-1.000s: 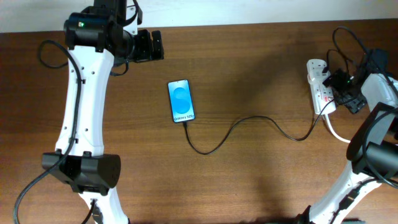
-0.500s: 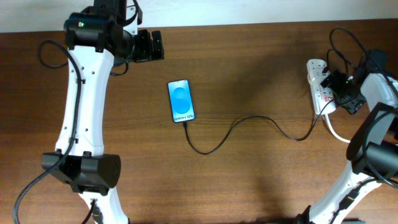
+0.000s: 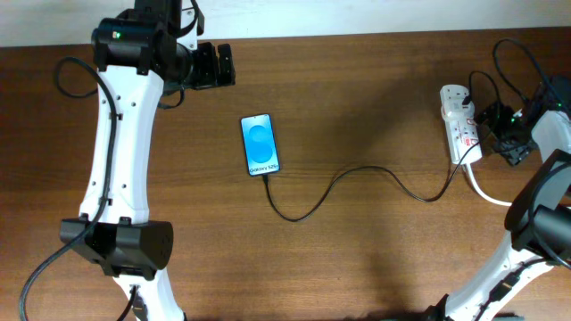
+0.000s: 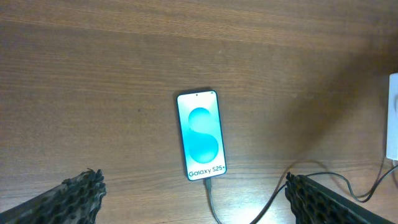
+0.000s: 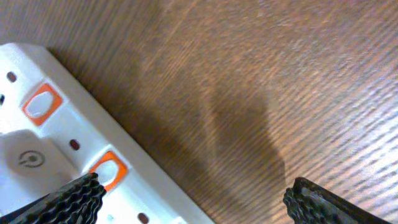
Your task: Plug charger to phone and switch on socket
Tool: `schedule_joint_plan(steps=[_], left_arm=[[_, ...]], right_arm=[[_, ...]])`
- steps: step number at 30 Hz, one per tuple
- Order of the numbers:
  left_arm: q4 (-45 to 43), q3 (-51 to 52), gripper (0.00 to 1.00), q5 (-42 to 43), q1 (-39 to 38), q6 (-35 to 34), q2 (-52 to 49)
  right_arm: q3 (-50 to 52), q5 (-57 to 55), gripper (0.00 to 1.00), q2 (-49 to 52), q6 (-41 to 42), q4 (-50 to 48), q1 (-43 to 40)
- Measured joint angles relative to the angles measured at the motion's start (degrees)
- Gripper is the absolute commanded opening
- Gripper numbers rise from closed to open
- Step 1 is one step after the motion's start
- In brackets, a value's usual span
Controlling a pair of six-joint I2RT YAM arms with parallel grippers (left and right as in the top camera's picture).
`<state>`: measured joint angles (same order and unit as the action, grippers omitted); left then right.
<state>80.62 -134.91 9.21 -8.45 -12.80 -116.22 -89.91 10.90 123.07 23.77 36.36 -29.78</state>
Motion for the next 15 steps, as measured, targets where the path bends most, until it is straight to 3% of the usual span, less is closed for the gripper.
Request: schedule_joint_plan(steps=[15], left_arm=[[0.00, 0.00, 0.99, 0.00, 0.00, 0.00, 0.00]], right_arm=[[0.00, -2.21, 0.98, 0.00, -0.22, -1.09, 1.36]])
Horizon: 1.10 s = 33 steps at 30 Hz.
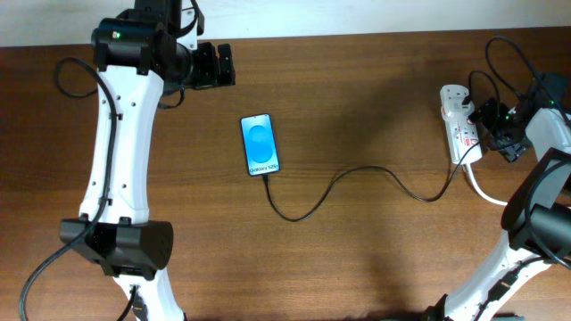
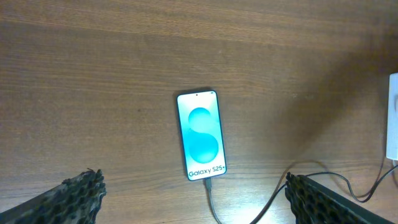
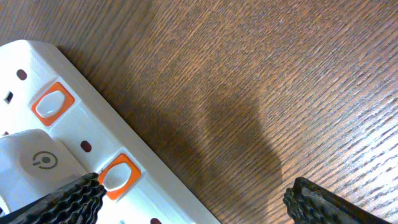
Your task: Plug charger to phone and switch on socket
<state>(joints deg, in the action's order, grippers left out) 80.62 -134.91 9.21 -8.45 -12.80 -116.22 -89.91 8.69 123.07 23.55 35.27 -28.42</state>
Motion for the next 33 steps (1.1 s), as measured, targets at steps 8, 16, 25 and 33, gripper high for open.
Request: schedule_joint_plan(steps=[8, 16, 25, 33], left_arm=[[0.00, 0.00, 0.99, 0.00, 0.00, -0.02, 0.00], [0.00, 0.00, 0.99, 0.00, 0.00, 0.00, 0.00], [0.00, 0.00, 0.99, 0.00, 0.02, 0.00, 0.00], [0.00, 0.00, 0.99, 0.00, 0.00, 0.00, 0.00]], right_arm=[[0.02, -0.66, 0.98, 0.02, -0.22, -0.96, 0.04], [0.13, -0.94, 0.98, 0.02, -0.24, -1.46, 0.04], [0.35, -1.16, 0.99, 0.33, -1.51, -1.53, 0.13], [0.33, -1.38, 0.99, 1.18, -2.58, -2.54, 0.07]])
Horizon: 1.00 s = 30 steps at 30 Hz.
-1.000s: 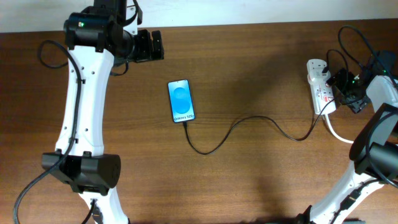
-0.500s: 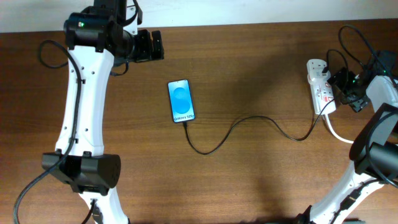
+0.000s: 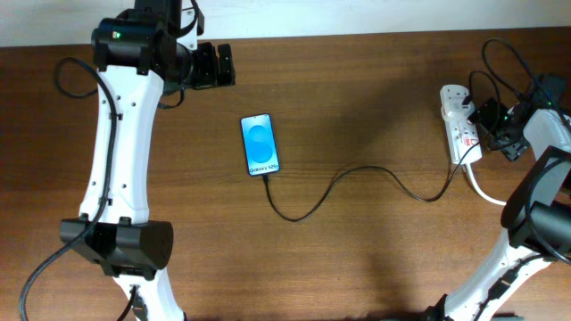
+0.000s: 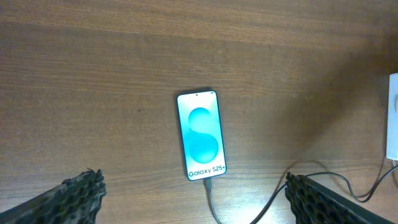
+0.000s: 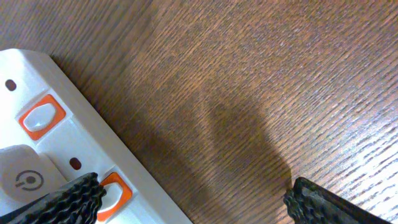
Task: Plug charger to phone and switch on socket
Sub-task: 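Hold the right gripper pressed on the orange switch until it lights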
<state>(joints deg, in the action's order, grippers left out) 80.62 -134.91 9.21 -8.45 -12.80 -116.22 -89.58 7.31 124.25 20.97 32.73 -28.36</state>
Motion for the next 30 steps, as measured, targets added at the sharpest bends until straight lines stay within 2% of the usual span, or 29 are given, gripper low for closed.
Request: schedule_joint_plan(steps=[30], left_arm=[[0.00, 0.00, 0.99, 0.00, 0.00, 0.00, 0.00]], right_arm=[[-1.31, -1.88, 0.99, -0.07, -0.26, 4.15, 1.20]])
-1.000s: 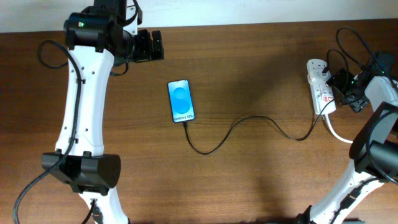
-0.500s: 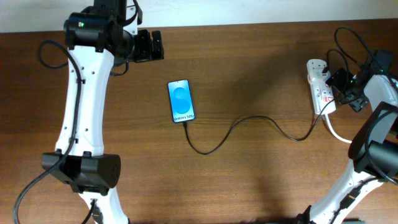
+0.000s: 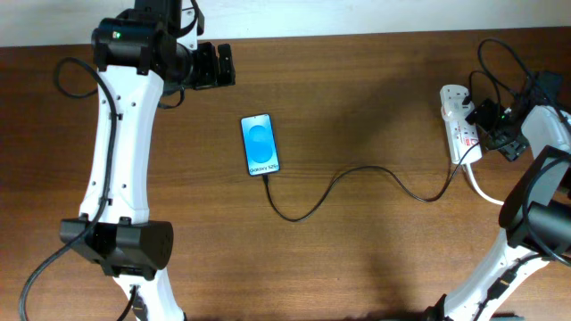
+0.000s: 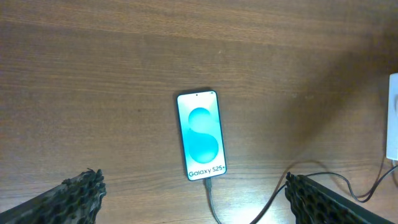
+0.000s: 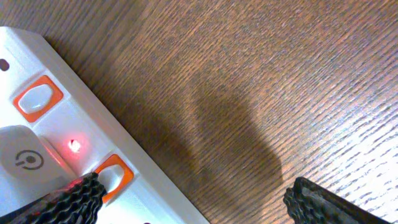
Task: Plug charger to phone and switch on socket
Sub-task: 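Hold the right gripper pressed on the orange switch until it lights, then lift the right gripper up and away from the power strip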
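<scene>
The phone (image 3: 260, 144) lies face up with its screen lit (image 4: 201, 134), and the black charger cable (image 3: 357, 174) is plugged into its bottom end. The cable runs right to the white power strip (image 3: 459, 125). My right gripper (image 3: 492, 125) is open at the strip's right side. Its left fingertip (image 5: 68, 199) rests by an orange switch (image 5: 112, 173), and a red lamp (image 5: 74, 146) glows next to it. The white charger plug (image 5: 22, 158) sits in the strip. My left gripper (image 3: 214, 65) hangs open, high behind the phone, holding nothing.
A second orange switch (image 5: 37, 98) is further up the strip. The strip's white lead (image 3: 486, 192) and black wires trail at the table's right edge. Both arm bases stand at the front of the brown wooden table (image 3: 375, 259).
A red lamp on the power strip has come on beside the switch at my right gripper's left fingertip. The right wrist view has shifted slightly. Phone, cable and left arm are unchanged.
The phone lay plugged in with its screen lit at every moment, and my left gripper stayed open above it. My right gripper stayed open at the strip's switches, shifting a little each time, with no lamp lit. Now the red lamp glows.
</scene>
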Tool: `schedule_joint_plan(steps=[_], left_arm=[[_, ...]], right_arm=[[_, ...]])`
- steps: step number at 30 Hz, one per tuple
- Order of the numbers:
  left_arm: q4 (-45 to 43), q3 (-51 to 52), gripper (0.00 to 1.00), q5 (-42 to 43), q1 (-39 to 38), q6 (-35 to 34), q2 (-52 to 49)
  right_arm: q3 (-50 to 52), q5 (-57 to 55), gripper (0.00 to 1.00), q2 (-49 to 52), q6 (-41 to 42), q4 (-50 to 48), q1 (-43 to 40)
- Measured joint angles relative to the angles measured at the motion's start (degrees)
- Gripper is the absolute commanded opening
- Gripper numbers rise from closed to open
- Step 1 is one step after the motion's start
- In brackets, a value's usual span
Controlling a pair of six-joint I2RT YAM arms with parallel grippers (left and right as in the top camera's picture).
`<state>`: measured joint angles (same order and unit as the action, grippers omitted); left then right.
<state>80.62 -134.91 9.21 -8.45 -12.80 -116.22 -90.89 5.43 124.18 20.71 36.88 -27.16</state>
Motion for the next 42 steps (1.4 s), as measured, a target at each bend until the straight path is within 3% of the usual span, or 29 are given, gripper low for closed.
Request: schedule_joint_plan(steps=[14, 29, 36, 42], left_arm=[[0.00, 0.00, 0.99, 0.00, 0.00, 0.00, 0.00], [0.00, 0.00, 0.99, 0.00, 0.00, 0.00, 0.00], [0.02, 0.00, 0.99, 0.00, 0.00, -0.02, 0.00], [0.04, 0.00, 0.99, 0.00, 0.00, 0.00, 0.00]], right_arm=[[-1.79, 0.15, 0.99, -0.02, -0.46, 3.39, -0.11], [-29.18, 4.04, 0.99, -0.07, -1.51, 23.69, -11.28], [-40.74, 9.77, 0.99, -3.15, -6.32, 30.45, -6.64], [-44.87, 11.30, 0.98, -16.68, -11.76, 35.89, 5.42]])
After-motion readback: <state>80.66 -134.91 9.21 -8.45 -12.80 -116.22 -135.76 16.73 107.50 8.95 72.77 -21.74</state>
